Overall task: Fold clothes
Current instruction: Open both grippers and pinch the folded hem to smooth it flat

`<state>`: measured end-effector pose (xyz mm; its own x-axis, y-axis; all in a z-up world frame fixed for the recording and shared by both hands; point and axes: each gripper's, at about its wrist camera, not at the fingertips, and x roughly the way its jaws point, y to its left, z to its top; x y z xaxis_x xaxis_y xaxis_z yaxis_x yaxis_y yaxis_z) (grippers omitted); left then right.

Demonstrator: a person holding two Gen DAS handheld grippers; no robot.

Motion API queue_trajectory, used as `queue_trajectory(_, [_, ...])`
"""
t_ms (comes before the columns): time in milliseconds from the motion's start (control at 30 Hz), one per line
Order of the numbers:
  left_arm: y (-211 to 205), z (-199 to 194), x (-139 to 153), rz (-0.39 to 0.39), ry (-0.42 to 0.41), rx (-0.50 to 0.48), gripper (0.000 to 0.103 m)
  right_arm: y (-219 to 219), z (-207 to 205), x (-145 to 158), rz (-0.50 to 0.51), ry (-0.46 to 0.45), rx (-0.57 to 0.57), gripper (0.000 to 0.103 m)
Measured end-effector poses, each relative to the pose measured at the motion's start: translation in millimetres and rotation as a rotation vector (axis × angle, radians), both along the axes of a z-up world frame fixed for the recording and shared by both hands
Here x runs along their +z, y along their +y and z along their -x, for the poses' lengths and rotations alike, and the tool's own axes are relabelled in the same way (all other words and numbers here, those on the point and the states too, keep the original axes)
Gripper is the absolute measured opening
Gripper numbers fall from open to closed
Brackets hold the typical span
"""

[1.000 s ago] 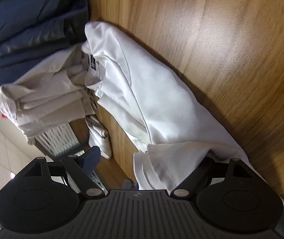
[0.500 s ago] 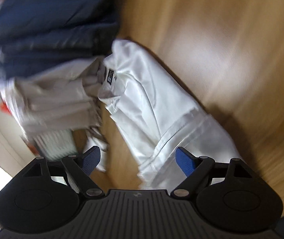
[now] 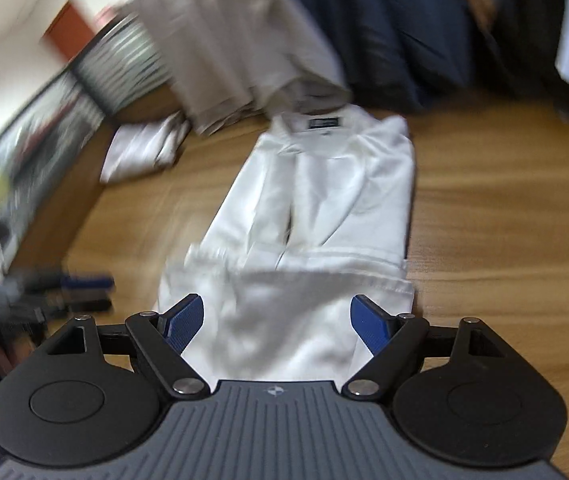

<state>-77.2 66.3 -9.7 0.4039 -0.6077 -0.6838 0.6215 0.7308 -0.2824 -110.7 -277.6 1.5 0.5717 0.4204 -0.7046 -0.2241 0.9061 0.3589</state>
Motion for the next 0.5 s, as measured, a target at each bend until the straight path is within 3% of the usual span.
queue_trajectory(133, [4, 22, -7, -0.038, -0.021, -0.049, 0.053, 35, 41, -3, 0.205, -0.081, 0.159, 0.086])
queue_trajectory(267, [5, 38, -28, -0.084, -0.019, -0.075, 0.054, 55, 70, -17, 0.278, -0.087, 0.2, 0.086])
queue_trajectory(500, [19, 37, -66, -0.037, 0.121, 0.093, 0.052, 37, 80, -48, 0.169, 0.04, -0.088, 0.075])
